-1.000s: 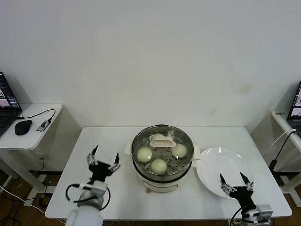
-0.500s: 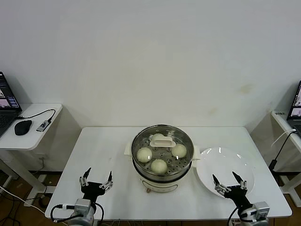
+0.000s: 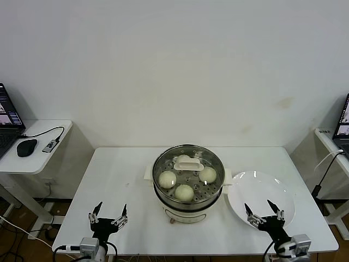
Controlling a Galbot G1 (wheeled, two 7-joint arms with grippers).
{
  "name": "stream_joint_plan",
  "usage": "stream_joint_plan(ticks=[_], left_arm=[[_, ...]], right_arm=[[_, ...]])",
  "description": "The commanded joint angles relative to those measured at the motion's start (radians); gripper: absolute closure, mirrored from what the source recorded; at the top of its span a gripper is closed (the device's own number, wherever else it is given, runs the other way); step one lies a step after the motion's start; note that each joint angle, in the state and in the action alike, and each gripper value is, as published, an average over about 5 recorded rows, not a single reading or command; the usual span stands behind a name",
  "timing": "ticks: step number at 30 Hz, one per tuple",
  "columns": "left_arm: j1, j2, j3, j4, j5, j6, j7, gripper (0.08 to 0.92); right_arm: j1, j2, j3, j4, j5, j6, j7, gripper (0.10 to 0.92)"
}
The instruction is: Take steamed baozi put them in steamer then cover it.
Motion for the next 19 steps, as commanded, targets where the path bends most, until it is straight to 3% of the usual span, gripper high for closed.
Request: stream_joint_plan(ticks=[1, 19], left_arm=[[0.015, -0.002, -0.011, -0.009, -0.022, -0.007, 0.005, 0.177], [0.024, -0.001, -0.013, -0.024, -0.014, -0.008, 0.024, 0.177]], right_arm=[[0.005, 0.014, -0.001, 0.01, -0.023, 0.008, 0.013, 0.203], [0.013, 0.018, 0.015, 0.001, -0.048, 0.01, 0.008, 0.203]])
